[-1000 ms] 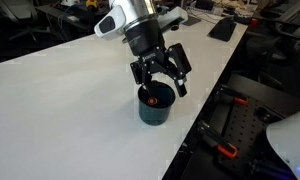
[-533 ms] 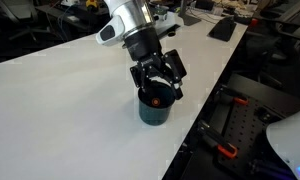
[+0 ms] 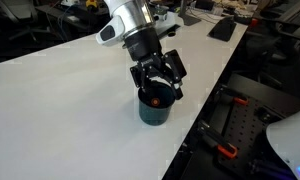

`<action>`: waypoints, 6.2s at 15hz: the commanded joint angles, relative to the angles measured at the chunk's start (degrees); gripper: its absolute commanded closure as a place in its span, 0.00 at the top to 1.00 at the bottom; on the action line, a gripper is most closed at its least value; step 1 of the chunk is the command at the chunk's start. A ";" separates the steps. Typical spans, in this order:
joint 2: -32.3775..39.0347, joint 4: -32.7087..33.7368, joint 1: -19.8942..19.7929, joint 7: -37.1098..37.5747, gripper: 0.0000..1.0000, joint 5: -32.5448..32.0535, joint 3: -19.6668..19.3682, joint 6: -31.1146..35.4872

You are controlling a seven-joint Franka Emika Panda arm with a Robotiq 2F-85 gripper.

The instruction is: Put the marker on the table

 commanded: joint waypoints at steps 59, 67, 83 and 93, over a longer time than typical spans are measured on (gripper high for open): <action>-1.71 -0.54 -1.75 -3.14 0.06 2.62 0.47 2.98; -2.40 -0.51 -2.63 -6.08 0.04 5.07 0.31 2.47; -9.05 4.19 -4.29 -11.55 0.04 14.22 -1.80 -3.10; -9.12 9.51 -4.26 -11.16 0.04 16.94 -4.14 -4.38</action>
